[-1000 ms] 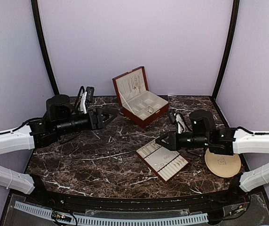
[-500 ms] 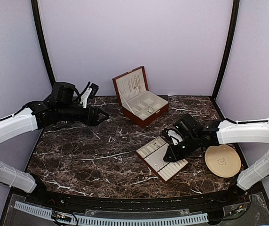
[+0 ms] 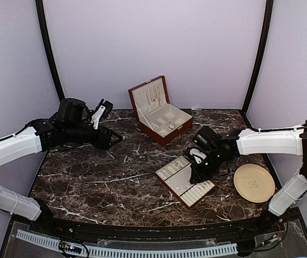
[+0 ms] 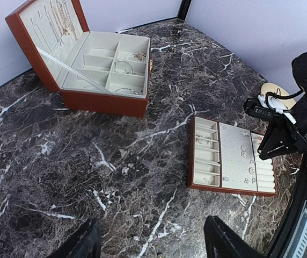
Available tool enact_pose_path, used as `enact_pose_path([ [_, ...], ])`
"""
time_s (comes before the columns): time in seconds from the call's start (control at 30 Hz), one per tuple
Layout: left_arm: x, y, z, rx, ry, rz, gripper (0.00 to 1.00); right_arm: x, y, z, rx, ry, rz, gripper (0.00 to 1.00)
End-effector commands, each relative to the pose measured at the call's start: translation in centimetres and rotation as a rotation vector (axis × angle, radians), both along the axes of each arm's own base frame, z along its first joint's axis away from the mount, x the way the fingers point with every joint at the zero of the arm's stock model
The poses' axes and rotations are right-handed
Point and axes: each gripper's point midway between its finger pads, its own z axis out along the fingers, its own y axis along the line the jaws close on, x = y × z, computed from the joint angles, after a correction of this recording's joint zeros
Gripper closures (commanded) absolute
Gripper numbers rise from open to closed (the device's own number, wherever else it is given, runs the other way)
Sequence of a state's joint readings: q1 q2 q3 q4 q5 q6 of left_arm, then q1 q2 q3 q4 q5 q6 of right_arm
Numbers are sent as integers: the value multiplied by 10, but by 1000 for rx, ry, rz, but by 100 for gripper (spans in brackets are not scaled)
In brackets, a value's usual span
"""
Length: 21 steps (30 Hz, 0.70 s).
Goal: Organize the mixed jewelry
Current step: Insert the earring into the earring holder.
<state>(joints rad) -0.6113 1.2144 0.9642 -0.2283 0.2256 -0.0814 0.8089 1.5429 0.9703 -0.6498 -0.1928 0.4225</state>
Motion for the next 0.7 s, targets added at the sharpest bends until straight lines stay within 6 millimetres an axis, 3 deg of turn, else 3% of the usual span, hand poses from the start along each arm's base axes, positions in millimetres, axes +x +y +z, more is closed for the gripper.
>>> enact_pose_path([
  [0.0,-6,2,4,-7,-14,-20,32,9,-3,1,-43,4,-6,88],
  [0.67,-6,2,-2,5,2,-24,32,16,-7,-11,-101,55,10,88],
])
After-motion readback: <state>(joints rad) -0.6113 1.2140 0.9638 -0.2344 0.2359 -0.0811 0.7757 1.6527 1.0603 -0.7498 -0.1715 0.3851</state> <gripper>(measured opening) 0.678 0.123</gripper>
